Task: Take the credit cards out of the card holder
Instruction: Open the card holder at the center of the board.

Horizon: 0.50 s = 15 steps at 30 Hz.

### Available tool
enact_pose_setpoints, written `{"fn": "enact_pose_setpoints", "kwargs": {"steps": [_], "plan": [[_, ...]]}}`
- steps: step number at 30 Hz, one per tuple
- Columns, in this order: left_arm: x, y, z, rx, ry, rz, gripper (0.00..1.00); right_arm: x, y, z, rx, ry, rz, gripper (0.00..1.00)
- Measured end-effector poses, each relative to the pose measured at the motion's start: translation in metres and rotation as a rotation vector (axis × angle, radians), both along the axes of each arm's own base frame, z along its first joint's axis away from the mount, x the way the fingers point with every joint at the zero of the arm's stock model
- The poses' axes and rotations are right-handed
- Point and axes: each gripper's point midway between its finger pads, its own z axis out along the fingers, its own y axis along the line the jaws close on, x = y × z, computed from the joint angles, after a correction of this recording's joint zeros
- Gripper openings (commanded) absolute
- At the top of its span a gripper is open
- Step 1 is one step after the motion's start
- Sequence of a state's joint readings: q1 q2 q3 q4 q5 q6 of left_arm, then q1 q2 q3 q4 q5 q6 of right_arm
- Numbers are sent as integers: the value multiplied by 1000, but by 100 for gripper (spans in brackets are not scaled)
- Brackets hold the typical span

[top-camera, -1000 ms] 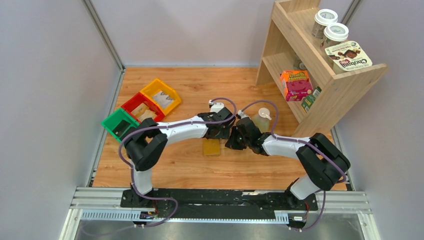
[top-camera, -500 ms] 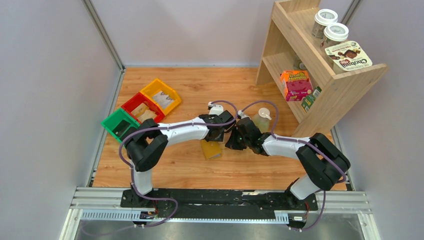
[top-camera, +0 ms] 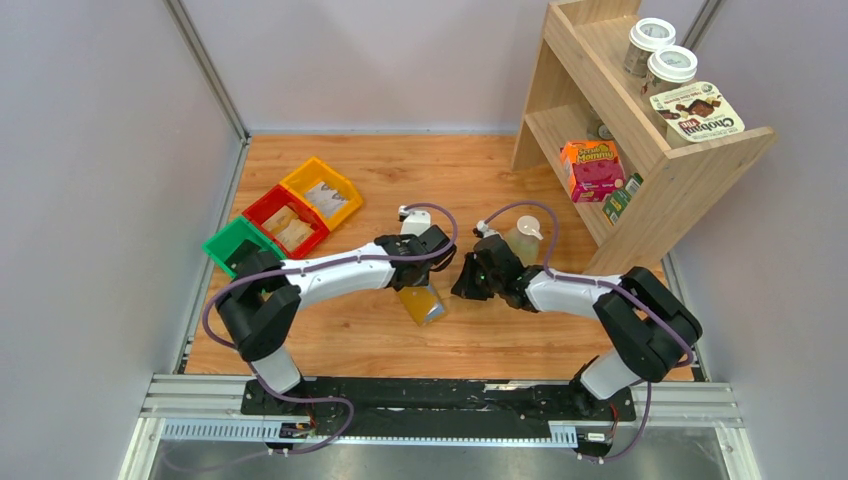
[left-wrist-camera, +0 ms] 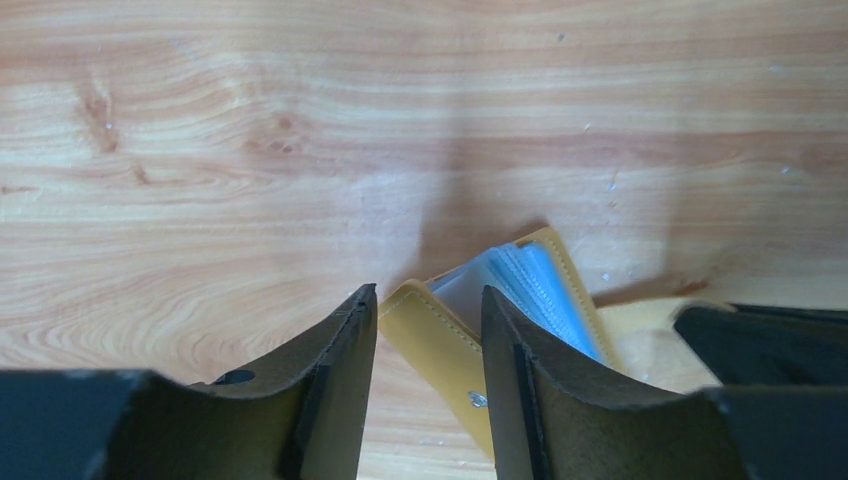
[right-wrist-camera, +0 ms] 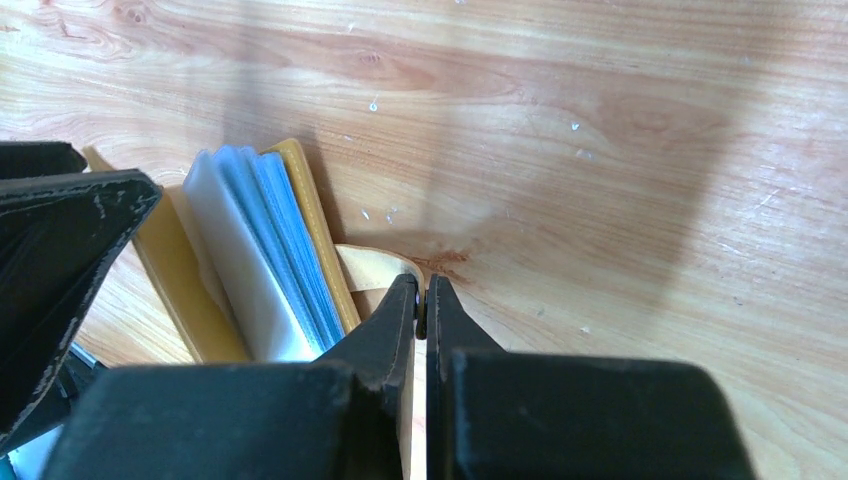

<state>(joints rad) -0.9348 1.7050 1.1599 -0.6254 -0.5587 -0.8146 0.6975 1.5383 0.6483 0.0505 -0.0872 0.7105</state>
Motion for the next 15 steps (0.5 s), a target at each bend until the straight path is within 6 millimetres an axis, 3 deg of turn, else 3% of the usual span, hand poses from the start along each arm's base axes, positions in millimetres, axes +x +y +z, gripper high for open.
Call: {"fn": "enact_pose_setpoints", "kwargs": {"steps": [5,9,15], "plan": [[-14,15,4,-31,-2,14,38,-1,-1,1,2,-2,-1,0],[-23,22,6,-69,-3,21,38,-1,-3,0,-3,-5,-7,0],[-44,31,-7,-125,43,26,38,1,-8,2,-13,-24,-28,0]]}}
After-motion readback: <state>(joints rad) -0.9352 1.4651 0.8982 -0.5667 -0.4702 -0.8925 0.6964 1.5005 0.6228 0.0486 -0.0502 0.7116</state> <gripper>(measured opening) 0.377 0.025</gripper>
